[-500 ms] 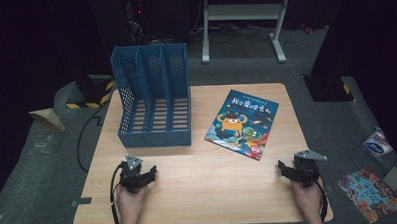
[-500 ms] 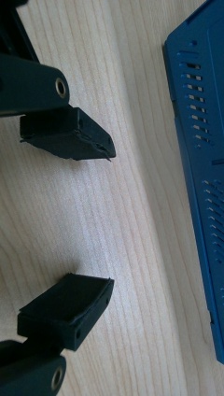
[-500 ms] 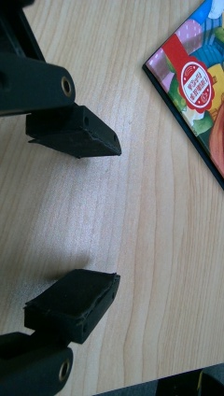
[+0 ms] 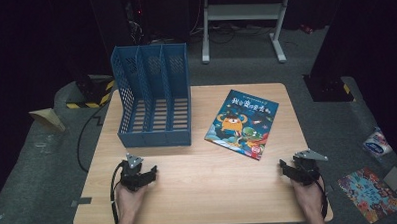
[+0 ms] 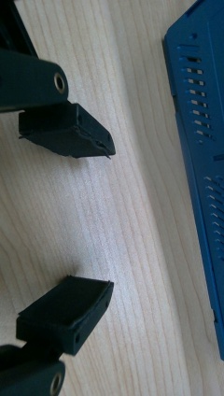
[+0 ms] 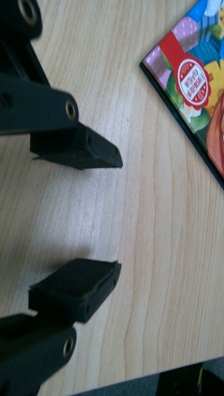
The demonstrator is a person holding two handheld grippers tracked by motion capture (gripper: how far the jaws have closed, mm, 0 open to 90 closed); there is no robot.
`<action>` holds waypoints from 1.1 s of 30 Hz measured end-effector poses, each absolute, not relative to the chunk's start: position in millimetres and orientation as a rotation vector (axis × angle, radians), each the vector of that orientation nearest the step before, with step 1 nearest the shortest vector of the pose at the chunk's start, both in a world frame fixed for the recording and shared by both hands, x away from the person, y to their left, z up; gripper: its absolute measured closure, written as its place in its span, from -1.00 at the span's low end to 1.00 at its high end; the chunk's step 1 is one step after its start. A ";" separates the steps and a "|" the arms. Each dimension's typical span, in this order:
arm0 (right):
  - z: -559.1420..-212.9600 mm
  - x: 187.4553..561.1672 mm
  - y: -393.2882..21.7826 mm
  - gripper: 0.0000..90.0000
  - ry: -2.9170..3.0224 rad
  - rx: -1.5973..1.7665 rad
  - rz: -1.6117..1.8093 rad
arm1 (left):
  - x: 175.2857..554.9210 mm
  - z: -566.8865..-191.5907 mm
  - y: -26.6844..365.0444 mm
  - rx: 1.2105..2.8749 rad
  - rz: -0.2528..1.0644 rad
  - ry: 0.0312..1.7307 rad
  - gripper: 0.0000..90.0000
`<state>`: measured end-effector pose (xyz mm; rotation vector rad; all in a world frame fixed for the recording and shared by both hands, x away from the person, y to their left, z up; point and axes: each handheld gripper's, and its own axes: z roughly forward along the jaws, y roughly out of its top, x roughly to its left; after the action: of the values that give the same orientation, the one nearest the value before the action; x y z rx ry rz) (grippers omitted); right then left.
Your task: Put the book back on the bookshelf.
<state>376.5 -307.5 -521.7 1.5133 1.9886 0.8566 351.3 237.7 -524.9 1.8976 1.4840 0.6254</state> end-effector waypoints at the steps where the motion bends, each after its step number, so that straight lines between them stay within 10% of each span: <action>1: -521.0 376.5 -307.8 0.04 1.984 1.526 0.851 | 351.5 -524.2 237.1 1.882 0.606 1.476 -0.33; 33: -514.5 385.6 -270.8 0.10 2.069 1.438 0.994 | 382.0 -499.5 113.3 2.015 0.416 1.097 -0.29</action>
<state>385.6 -270.8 -514.5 1.4378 2.0694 0.9938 382.0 113.3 -499.5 2.0148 1.0967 0.4158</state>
